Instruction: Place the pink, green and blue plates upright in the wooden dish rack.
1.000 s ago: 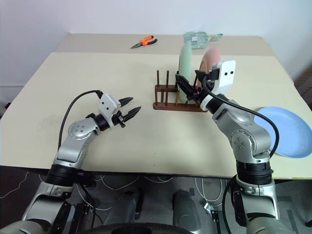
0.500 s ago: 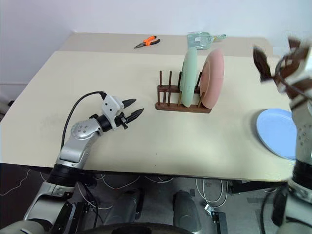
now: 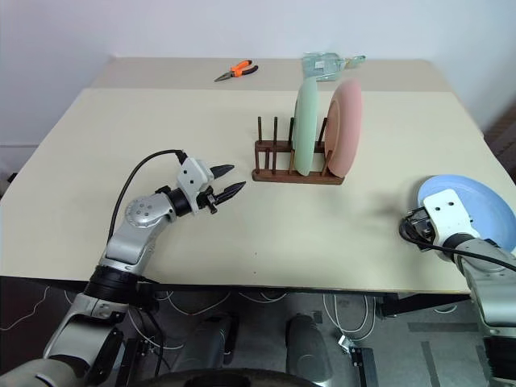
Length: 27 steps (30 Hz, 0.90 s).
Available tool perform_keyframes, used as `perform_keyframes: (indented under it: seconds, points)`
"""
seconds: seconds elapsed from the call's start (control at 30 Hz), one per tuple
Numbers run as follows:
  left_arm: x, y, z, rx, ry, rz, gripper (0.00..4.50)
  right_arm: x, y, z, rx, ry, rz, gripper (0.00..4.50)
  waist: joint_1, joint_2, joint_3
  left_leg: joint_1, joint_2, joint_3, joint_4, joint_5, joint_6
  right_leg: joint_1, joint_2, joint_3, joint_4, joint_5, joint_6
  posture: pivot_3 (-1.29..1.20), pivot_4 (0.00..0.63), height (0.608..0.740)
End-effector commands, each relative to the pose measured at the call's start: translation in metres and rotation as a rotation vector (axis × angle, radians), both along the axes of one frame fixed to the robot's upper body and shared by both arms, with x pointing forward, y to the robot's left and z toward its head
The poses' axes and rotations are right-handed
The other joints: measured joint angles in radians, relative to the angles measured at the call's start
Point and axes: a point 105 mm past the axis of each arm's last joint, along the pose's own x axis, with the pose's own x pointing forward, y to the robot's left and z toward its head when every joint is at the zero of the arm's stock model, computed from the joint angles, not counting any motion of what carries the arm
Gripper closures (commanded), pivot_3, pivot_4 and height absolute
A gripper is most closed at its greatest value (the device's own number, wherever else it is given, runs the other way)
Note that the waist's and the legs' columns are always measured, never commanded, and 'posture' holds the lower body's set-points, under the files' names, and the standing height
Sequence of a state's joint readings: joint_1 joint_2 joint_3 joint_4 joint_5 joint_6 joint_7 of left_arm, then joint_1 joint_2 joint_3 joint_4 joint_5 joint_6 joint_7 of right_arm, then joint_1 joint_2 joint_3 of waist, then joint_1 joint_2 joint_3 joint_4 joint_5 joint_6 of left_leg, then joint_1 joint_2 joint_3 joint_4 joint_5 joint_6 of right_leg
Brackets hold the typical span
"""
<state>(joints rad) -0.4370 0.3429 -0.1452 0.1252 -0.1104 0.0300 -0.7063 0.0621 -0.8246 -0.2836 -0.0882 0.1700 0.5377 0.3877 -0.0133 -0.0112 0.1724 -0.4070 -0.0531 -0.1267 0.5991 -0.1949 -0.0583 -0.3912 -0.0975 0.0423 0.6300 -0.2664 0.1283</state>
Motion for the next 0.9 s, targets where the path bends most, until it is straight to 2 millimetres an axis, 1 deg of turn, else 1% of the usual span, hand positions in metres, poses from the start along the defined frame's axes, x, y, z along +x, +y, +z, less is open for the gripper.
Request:
perform_keyframes:
  seconds: [0.03,0.13,0.2,0.23,0.27,0.3,0.33,0.4,0.43,0.47,0.5,0.57,0.63,0.67,0.73,0.77,0.8,0.83,0.9]
  points:
    - [-0.001,-0.001,0.010,-0.005,-0.047,-0.010,2.12,0.004,-0.001,0.008,-0.025,-0.031,-0.005,2.91,0.001,0.000,0.000,0.000,0.000,0.000,0.000,0.000,0.000,0.000,0.000,0.000,0.000,0.000,0.000,0.00,0.150,0.740]
    - [-0.003,0.000,0.010,-0.004,-0.045,-0.007,2.12,0.007,0.001,0.013,-0.080,-0.052,0.010,4.44,0.001,0.000,0.000,0.000,0.000,0.000,0.000,0.000,0.000,0.000,0.000,0.000,0.000,0.000,0.000,0.00,0.150,0.740]
    - [-0.005,0.001,0.009,-0.002,-0.046,-0.007,2.12,0.011,0.003,0.021,-0.102,-0.094,0.014,4.44,-0.002,0.000,0.000,0.000,0.000,0.000,0.000,0.000,0.000,0.000,0.000,0.000,0.000,0.000,0.000,0.00,0.150,0.740]
    - [-0.005,0.002,0.009,-0.004,-0.046,-0.005,2.12,0.017,0.003,0.035,-0.112,-0.168,-0.004,4.44,-0.005,0.000,0.000,0.000,0.000,0.000,0.000,0.000,0.000,0.000,0.000,0.000,0.000,0.000,0.000,0.00,0.150,0.740]
    - [-0.006,0.003,0.009,-0.005,-0.046,-0.001,2.12,0.025,0.002,0.056,-0.131,-0.265,-0.027,4.44,-0.006,0.000,0.000,0.000,0.000,0.000,0.000,0.000,0.000,0.000,0.000,0.000,0.000,0.000,0.000,0.00,0.150,0.740]
    - [-0.006,0.005,0.009,-0.006,-0.048,0.004,2.12,0.034,0.004,0.084,-0.170,-0.388,-0.046,4.44,-0.009,0.000,0.000,0.000,0.000,0.000,0.000,0.000,0.000,-0.001,0.000,0.000,0.001,0.000,0.000,0.00,0.150,0.740]
    - [-0.005,0.007,0.010,-0.010,-0.053,0.017,2.12,0.042,0.015,0.119,-0.162,-0.535,-0.037,4.44,-0.014,0.001,0.001,0.001,0.000,0.001,0.000,0.000,0.000,-0.001,0.000,0.001,0.001,0.000,0.000,0.00,0.150,0.740]
    - [-0.001,0.013,0.014,-0.022,-0.073,0.054,2.12,0.048,0.051,0.184,-0.111,-0.787,0.075,4.44,-0.028,0.007,0.004,0.000,0.000,0.003,0.000,0.000,0.000,-0.002,0.000,0.003,0.001,0.001,0.000,0.00,0.150,0.740]
    - [0.000,0.015,0.015,-0.026,-0.079,0.068,2.12,0.048,0.063,0.203,-0.091,-0.857,0.120,4.44,-0.028,0.007,0.004,0.000,0.000,0.003,0.000,0.001,0.000,-0.003,0.000,0.004,0.001,0.002,0.001,0.00,0.150,0.740]
    - [0.004,0.019,0.017,-0.035,-0.087,0.093,2.12,0.045,0.082,0.225,-0.017,-0.943,0.199,4.44,-0.027,0.007,0.005,0.000,0.000,0.003,0.000,0.001,0.000,-0.003,0.000,0.003,0.002,0.002,0.001,0.00,0.150,0.740]
    - [0.006,0.021,0.018,-0.041,-0.092,0.109,2.12,0.042,0.094,0.239,0.035,-0.993,0.251,4.44,-0.026,0.006,0.004,0.000,0.001,0.001,-0.001,0.001,0.000,-0.002,0.001,0.002,0.002,0.001,0.002,0.00,0.150,0.740]
    - [0.012,0.034,0.018,-0.037,-0.109,0.168,2.12,0.025,0.143,0.273,0.368,-1.086,0.511,4.44,-0.025,0.002,0.003,0.000,0.001,-0.002,-0.003,0.001,0.000,-0.002,0.001,0.000,0.001,0.001,0.002,0.00,0.150,0.740]
    - [0.015,0.044,0.016,-0.031,-0.112,0.207,2.12,0.003,0.185,0.290,0.676,-1.070,0.763,4.44,-0.025,0.002,0.003,-0.001,0.001,-0.004,-0.003,0.001,0.000,-0.002,0.001,-0.002,0.001,0.001,0.002,0.00,0.150,0.740]
    - [0.016,0.047,0.014,-0.028,-0.110,0.217,2.12,-0.006,0.201,0.292,0.797,-1.036,0.854,4.44,-0.023,0.002,0.003,-0.001,0.001,-0.005,-0.003,0.001,0.000,-0.002,0.001,-0.002,0.001,0.001,0.002,0.00,0.150,0.740]
    - [0.017,0.053,0.009,-0.019,-0.106,0.232,2.12,-0.018,0.226,0.290,1.013,-0.944,0.987,4.44,-0.018,0.002,0.003,-0.001,0.000,-0.005,-0.003,0.000,0.000,-0.002,0.000,-0.002,0.001,0.001,0.002,0.00,0.150,0.740]
    - [0.018,0.055,0.007,-0.015,-0.102,0.239,2.12,-0.019,0.234,0.287,1.122,-0.895,1.013,4.44,-0.014,0.002,0.003,-0.002,0.000,-0.006,-0.003,0.000,0.000,-0.002,0.000,-0.002,0.001,0.001,0.002,0.00,0.150,0.740]
    - [0.018,0.058,0.005,-0.013,-0.100,0.244,2.12,-0.016,0.243,0.280,1.234,-0.829,1.010,4.44,-0.011,0.002,0.003,-0.002,0.000,-0.006,-0.003,0.000,0.000,-0.002,0.000,-0.002,0.001,0.002,0.002,0.00,0.150,0.740]
    - [0.017,0.059,0.004,-0.012,-0.100,0.248,2.12,-0.011,0.251,0.273,1.314,-0.778,0.985,4.44,-0.010,0.002,0.003,-0.001,-0.001,-0.005,-0.003,0.000,0.000,-0.002,-0.001,-0.002,0.001,0.002,0.002,0.00,0.150,0.740]
    - [0.017,0.060,0.004,-0.011,-0.104,0.250,2.12,-0.002,0.261,0.261,1.416,-0.700,0.919,4.44,-0.007,0.002,0.003,-0.001,-0.001,-0.005,-0.003,0.000,0.000,-0.003,0.000,-0.001,0.002,0.002,0.002,0.00,0.150,0.740]
